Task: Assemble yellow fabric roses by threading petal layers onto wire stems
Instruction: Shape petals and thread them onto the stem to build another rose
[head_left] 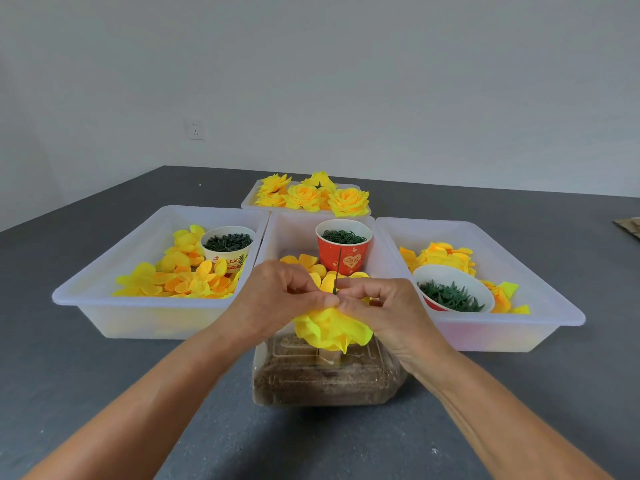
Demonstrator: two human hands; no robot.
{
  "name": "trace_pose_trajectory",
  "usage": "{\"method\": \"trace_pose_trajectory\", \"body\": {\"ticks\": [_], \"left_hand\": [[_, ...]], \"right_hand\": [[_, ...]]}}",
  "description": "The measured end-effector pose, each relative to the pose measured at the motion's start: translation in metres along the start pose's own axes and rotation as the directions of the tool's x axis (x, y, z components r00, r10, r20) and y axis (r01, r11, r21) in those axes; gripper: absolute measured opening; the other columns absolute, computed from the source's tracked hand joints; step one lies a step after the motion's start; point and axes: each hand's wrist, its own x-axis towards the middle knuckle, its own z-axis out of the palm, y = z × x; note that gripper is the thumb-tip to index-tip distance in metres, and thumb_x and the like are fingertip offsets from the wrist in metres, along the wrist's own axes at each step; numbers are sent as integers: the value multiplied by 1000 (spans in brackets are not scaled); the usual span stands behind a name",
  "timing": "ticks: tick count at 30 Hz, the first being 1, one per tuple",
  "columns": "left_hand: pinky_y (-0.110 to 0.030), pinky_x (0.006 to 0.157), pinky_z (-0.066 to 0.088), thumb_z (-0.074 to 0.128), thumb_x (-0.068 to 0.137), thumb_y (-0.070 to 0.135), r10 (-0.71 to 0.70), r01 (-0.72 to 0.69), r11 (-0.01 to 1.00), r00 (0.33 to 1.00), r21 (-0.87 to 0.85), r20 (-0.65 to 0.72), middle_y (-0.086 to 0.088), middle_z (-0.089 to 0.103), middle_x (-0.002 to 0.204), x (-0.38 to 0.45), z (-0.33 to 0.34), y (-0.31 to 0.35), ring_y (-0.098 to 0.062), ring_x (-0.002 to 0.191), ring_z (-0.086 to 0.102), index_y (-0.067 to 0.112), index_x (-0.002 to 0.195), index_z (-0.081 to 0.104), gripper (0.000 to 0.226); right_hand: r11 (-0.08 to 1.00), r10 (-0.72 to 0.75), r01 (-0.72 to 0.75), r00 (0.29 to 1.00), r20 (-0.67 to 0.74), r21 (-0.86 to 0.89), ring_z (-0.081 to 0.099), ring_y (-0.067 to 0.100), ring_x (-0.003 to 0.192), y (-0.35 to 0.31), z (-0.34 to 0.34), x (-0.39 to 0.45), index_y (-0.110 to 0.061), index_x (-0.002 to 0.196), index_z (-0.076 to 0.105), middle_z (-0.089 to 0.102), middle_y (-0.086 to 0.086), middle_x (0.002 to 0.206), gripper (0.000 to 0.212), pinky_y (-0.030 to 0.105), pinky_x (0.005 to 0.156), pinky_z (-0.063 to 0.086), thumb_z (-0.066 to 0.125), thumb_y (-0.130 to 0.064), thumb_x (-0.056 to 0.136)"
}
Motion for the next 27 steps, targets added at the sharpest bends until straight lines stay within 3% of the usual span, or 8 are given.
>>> {"method": "trace_pose_trajectory", "body": {"ticks": [5,8,14,17,19,21,24,27], "left_hand": [[-21,53,39,78,64,36,-32,32,999,999,-17,-8,8,57,53,1,1,2,-3,52,46,27,58,67,16],[-29,66,49,82,68,15,-47,47,999,998,-1,33,12,68,67,6,0,8,-10,65,58,28,72,72,17],[-46,84,52,78,71,4,-89,93,994,993,-52,78,-9,71,83,7,0,14,-33,88,64,16,73,74,13],[-50,85,51,77,71,3,-115,119,992,990,-50,82,-15,70,85,7,0,15,-36,90,63,13,68,72,12],[-49,86,51,77,72,3,-135,140,989,987,-49,89,-17,70,86,8,0,16,-36,91,63,11,69,72,10],[-47,86,51,77,72,2,-147,152,987,985,-52,93,-18,70,87,9,0,16,-36,91,64,9,71,72,8],[-44,84,52,76,73,3,-148,154,986,983,-55,105,-17,70,87,9,0,16,-33,88,64,8,73,73,6],[-41,83,52,76,74,3,-148,155,986,983,-54,109,-18,70,88,9,0,17,-32,87,65,6,74,72,4]], "right_hand": [[1000,16,-15,1000,24,-13,62,12,105,-3,-3,0,-29,71,72,69,-5,100,19,34,92,50,74,-10,78],[999,44,-44,999,2,-7,62,13,99,-2,-4,1,-29,67,71,70,-4,92,23,30,88,50,75,-9,77],[977,162,-174,981,103,122,66,7,79,-9,-18,8,-10,76,73,73,0,88,7,16,64,51,73,-3,75],[993,115,-113,991,-66,34,65,1,74,-10,-44,24,-11,77,73,73,0,85,4,13,63,45,73,-7,76],[971,78,-135,958,-274,-197,60,12,68,-2,-70,43,-6,73,72,70,9,77,3,21,64,44,72,-4,76],[797,99,-308,915,-390,-519,52,22,69,16,-95,63,4,71,67,61,18,72,11,27,64,40,69,-6,75],[331,310,-448,883,-353,-830,48,23,76,43,-113,78,-1,79,60,51,8,75,19,23,58,35,66,-20,79],[230,350,-397,886,-305,-889,47,20,71,61,-117,85,-3,97,65,43,1,67,26,23,48,29,63,-24,82]]}}
